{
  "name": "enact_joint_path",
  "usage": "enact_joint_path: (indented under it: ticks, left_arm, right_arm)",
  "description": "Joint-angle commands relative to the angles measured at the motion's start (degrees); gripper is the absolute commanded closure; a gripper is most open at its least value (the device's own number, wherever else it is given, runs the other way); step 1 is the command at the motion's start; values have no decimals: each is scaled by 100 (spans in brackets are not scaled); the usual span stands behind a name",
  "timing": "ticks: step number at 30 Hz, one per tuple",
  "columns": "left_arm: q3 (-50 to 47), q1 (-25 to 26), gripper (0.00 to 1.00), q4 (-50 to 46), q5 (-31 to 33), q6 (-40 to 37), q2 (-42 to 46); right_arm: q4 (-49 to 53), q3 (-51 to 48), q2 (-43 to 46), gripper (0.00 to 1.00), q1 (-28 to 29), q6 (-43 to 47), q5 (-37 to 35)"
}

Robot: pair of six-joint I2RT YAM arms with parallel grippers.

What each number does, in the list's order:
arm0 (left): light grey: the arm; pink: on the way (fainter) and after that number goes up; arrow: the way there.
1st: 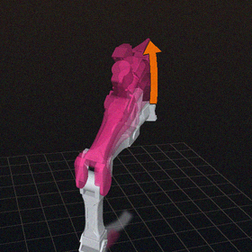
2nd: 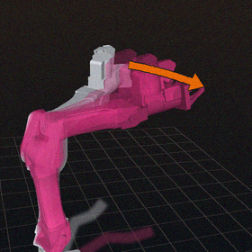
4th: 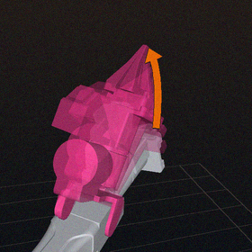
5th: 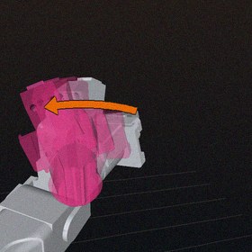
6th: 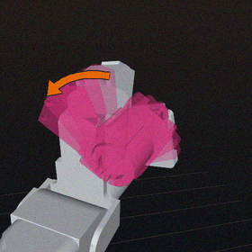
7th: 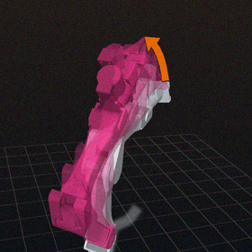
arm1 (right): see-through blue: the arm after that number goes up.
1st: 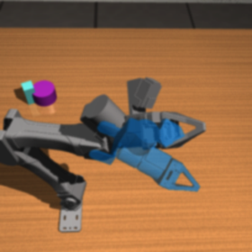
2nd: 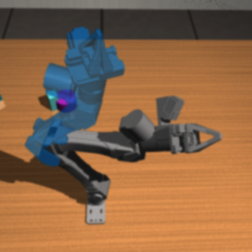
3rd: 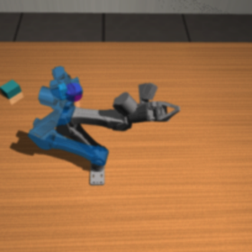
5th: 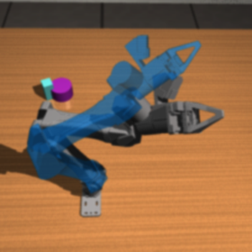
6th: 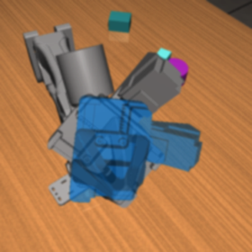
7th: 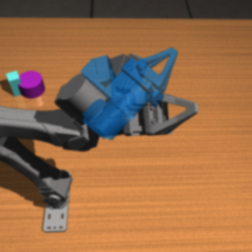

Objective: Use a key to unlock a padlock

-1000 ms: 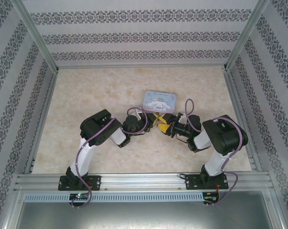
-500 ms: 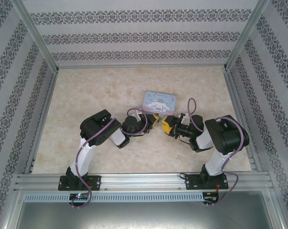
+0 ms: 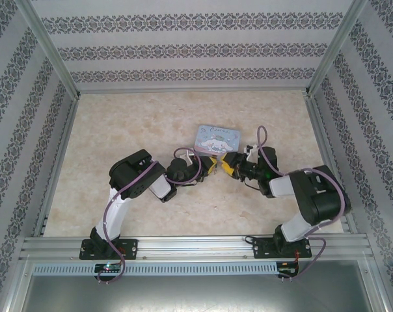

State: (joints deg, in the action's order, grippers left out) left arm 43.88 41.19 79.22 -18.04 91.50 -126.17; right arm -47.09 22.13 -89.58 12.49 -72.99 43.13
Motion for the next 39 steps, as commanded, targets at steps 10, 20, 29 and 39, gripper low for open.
enact_joint_path:
  ticks: [10, 20, 29, 39]
  left_arm:
    - [-58, 30, 100, -43, -258, -176, 4]
    - [-55, 29, 100, -52, -377, -238, 57]
    - [-41, 30, 100, -14, -440, -247, 57]
    - [-11, 23, 100, 58, -493, -221, 31]
  right_arm:
    - [2634, 821, 491, 47, 263, 1669, -731]
    - [1929, 920, -44, 45, 404, 1188, -405]
    - [1216, 1089, -452, 41, 447, 619, -162]
    - [-160, 1031, -1162, 41, 552, -265, 63]
